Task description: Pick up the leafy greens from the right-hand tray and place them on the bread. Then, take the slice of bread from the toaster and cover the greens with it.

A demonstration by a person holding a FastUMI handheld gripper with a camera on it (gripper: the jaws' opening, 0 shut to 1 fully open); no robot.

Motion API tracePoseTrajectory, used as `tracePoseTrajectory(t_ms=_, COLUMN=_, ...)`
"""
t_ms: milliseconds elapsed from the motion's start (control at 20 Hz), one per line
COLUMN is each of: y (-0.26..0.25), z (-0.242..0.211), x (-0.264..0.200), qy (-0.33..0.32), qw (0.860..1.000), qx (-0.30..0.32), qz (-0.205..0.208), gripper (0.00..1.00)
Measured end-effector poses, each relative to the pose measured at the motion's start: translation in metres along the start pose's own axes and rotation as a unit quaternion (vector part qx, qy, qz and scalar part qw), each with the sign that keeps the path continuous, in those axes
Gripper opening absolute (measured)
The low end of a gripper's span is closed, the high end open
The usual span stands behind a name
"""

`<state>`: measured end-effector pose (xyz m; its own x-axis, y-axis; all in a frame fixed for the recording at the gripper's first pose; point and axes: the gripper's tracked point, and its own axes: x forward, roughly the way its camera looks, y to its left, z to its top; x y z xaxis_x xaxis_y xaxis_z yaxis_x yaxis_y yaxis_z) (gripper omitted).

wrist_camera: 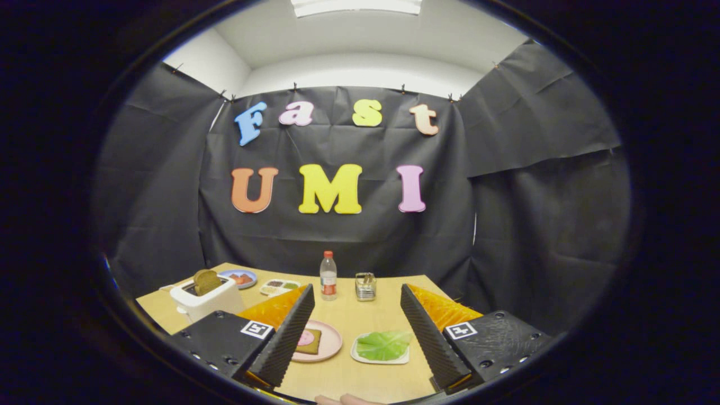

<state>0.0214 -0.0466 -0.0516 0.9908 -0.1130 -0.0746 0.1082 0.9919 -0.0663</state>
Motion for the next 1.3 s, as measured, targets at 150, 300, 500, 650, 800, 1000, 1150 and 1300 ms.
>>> tracePoseTrajectory(t_ms=150, y=-0.018, z=-0.022, x=0.020, qy=0.033, qw=0.999, qx=0.009, qz=-0.010, gripper=0.95)
tracePoseTrajectory(t_ms=300, y=-0.039, z=-0.045, x=0.046, qy=0.070, qw=0.997, qx=0.006, qz=-0.026, gripper=0.95)
tracePoseTrajectory(t_ms=500, y=-0.059, z=-0.080, x=0.082, qy=0.124, qw=0.991, qx=-0.001, qz=-0.042, gripper=0.95)
tracePoseTrajectory(t_ms=650, y=-0.074, z=-0.102, x=0.107, qy=0.153, qw=0.987, qx=0.002, qz=-0.054, gripper=0.95)
tracePoseTrajectory(t_ms=800, y=-0.088, z=-0.127, x=0.131, qy=0.188, qw=0.980, qx=0.012, qz=-0.061, gripper=0.95)
tracePoseTrajectory(t_ms=1000, y=-0.101, z=-0.162, x=0.161, qy=0.237, qw=0.969, qx=0.034, qz=-0.060, gripper=0.95)
tracePoseTrajectory(t_ms=1150, y=-0.107, z=-0.190, x=0.178, qy=0.279, qw=0.958, qx=0.042, qz=-0.059, gripper=0.95)
tracePoseTrajectory(t_ms=1300, y=-0.110, z=-0.212, x=0.189, qy=0.312, qw=0.947, qx=0.052, qz=-0.057, gripper=0.95)
